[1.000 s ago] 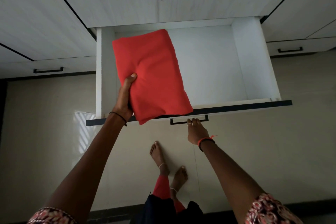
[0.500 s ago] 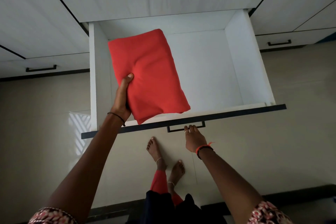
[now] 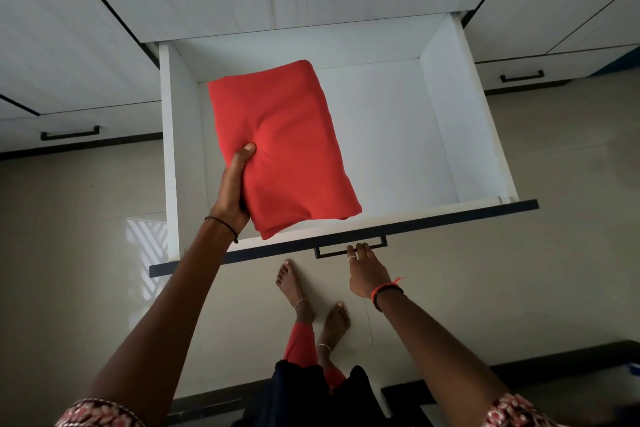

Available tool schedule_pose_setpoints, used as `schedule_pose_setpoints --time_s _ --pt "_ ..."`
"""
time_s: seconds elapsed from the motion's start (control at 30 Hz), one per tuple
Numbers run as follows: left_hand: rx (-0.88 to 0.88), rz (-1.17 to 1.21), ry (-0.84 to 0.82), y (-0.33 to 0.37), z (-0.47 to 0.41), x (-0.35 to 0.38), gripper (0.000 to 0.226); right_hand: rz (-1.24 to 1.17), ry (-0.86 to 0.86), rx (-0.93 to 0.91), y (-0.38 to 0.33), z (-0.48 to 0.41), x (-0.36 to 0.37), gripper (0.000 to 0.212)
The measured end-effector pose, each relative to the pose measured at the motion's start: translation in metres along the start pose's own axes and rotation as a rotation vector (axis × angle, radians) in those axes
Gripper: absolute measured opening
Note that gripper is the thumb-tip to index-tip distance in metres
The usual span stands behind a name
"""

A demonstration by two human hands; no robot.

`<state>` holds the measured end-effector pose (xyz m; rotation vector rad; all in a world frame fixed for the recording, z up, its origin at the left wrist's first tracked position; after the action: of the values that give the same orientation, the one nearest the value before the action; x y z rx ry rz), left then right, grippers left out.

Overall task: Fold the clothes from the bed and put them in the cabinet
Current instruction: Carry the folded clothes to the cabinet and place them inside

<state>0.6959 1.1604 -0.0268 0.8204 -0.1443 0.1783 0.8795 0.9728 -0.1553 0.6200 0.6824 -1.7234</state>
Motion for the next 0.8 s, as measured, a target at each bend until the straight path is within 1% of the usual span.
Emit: schedule_pose_setpoints --time_s 0.13,0.2,0.27,0.33,0.37,0.43,0.5,0.57,0.63,0.67,0.7,0.73,0.77,0.8 --pt "0.004 -0.001 0.010 0.001 0.002 0.001 0.045 -0.015 -0.047 -0.017 -0.002 0.010 -0.008 0.063" --pt "0.003 -0.003 0.018 0.002 0.004 0.002 0.046 -0.027 -0.073 -0.003 0.000 0.020 -0.015 0.051" --pt "-0.001 -0.005 0.021 0.005 0.007 0.003 0.046 -0.019 -0.142 -0.012 0.001 0.031 -0.030 0.039" --pt "-0.012 -0.012 0.021 0.009 0.008 0.005 0.047 -0.015 -0.213 -0.036 0.001 0.038 -0.056 0.037" --pt "-0.017 -0.017 0.021 0.010 0.009 0.005 0.047 -0.035 -0.220 -0.037 0.001 0.040 -0.073 0.035" --pt "-0.027 -0.023 0.013 0.017 0.009 0.007 0.047 -0.110 -0.135 0.012 0.006 0.033 -0.117 0.031" --pt "-0.043 -0.027 -0.001 0.023 0.008 0.009 0.054 -0.268 0.001 0.105 0.016 0.013 -0.158 0.029" --pt "-0.062 -0.031 -0.023 0.031 0.006 0.011 0.067 -0.538 0.133 0.179 0.020 -0.014 -0.191 0.026" --pt "-0.092 -0.026 -0.050 0.036 0.003 0.011 0.073 -0.812 0.215 0.212 0.015 -0.038 -0.217 0.026" --pt "-0.106 -0.023 -0.063 0.039 0.000 0.011 0.072 -0.935 0.194 0.216 0.010 -0.047 -0.226 0.031" --pt "-0.122 -0.019 -0.075 0.041 -0.002 0.010 0.071 -1.073 0.119 0.218 0.001 -0.054 -0.227 0.039" --pt "-0.135 -0.018 -0.090 0.044 -0.006 0.009 0.071 -1.205 0.016 0.209 -0.010 -0.062 -0.229 0.047" --pt "-0.147 -0.020 -0.107 0.047 -0.009 0.010 0.074 -1.314 -0.091 0.201 -0.020 -0.066 -0.229 0.050" --pt "-0.157 -0.027 -0.125 0.049 -0.011 0.010 0.078 -1.417 -0.181 0.181 -0.032 -0.068 -0.230 0.049"
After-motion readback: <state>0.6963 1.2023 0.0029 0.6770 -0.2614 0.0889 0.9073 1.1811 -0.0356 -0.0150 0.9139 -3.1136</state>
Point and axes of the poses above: each hand's wrist, its own z-axis away from the middle knuckle, its own x-axis out of the palm, y = z × x, the point moved 6 cm from there along -z, towards the middle knuckle, and after that the axes turned 5 degrees about y, right-handed, at the moved point
